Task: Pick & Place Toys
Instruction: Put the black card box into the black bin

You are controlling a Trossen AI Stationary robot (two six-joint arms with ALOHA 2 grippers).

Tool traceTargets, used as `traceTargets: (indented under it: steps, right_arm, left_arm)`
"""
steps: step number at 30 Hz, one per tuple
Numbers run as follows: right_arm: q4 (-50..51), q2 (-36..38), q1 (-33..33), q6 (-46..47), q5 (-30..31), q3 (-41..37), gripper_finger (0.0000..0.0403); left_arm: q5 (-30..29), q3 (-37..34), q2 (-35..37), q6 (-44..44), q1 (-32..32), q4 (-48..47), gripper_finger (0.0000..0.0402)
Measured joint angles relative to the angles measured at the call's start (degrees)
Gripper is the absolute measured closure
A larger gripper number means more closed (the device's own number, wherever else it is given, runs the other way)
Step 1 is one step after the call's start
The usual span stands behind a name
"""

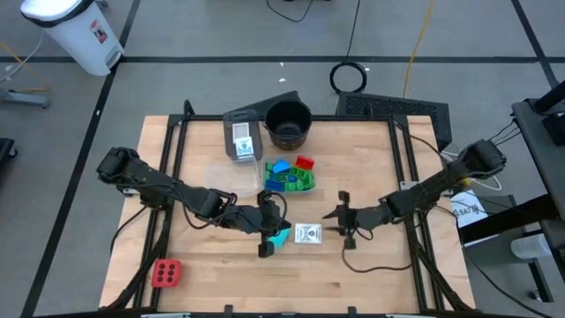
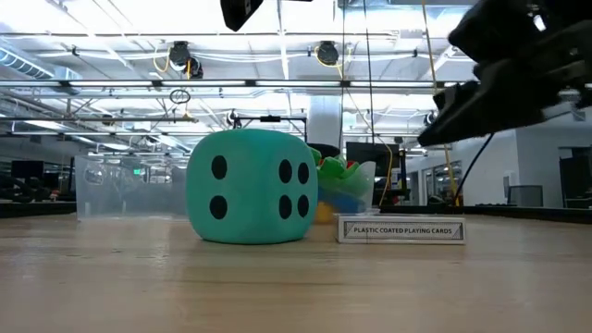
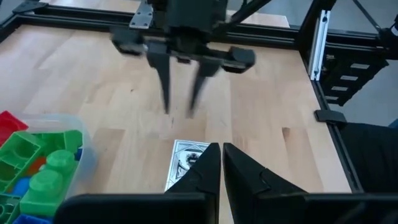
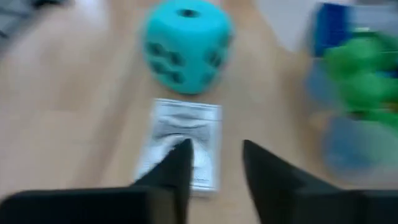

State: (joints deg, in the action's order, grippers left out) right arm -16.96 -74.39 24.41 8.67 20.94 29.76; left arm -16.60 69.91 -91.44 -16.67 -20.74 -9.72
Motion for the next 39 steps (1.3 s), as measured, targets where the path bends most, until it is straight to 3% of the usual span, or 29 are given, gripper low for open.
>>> traceTargets:
  steps: [2, 4, 8, 10, 13, 15, 23, 35, 39]
  right_arm:
    - [-8.42, -1.34, -0.12, -0.13, -4.09, -2.91, 0.024]
    - [-13.55, -3.78, 0.18, -0.22, -4.43, -3.92, 0.0176]
    - [-14.23, -11.28, 0.8, 1.44, -1.84, -2.06, 0.0053]
    - [-13.96, -15.13, 0.51, 3.07, -3.16, 0.1, 0.0017]
    - [-13.51, -20.39, -0.35, 3.61, -9.81, 3.11, 0.0025]
    - [-12.44, -22.46, -0.64, 3.36, -10.22, 4.98, 0.0043]
    - [-6.97, -25.12, -2.56, 2.55, -5.95, 6.85, 0.009]
    - [-6.23, -19.65, -1.43, -0.38, -4.41, 6.53, 0.0079]
    - [-7.88, -19.74, -1.54, -2.92, 1.29, 6.53, 0.0086]
  left_arm:
    - [0.0, 0.0, 0.0, -0.02, 0.27, 0.04, 0.0376]
    - [0.0, 0.0, 0.0, -0.02, 0.51, 0.02, 0.0376]
    - [-0.02, 0.02, 0.0, -0.04, 0.55, 0.41, 0.0376]
    - [-0.02, 0.02, 0.0, -0.06, 0.55, 0.34, 0.0376]
    - [-0.02, 0.02, 0.0, -0.07, 0.53, 0.28, 0.0376]
    - [-0.02, 0.02, -0.02, -0.09, 0.53, 0.22, 0.0376]
    - [0.0, 0.02, -0.02, -0.09, 0.53, -0.55, 0.0376]
    - [0.0, 0.02, -0.09, -0.07, 0.53, -1.15, 0.0376]
    - [0.02, 0.02, -0.09, -0.08, 0.53, -1.18, 0.0376]
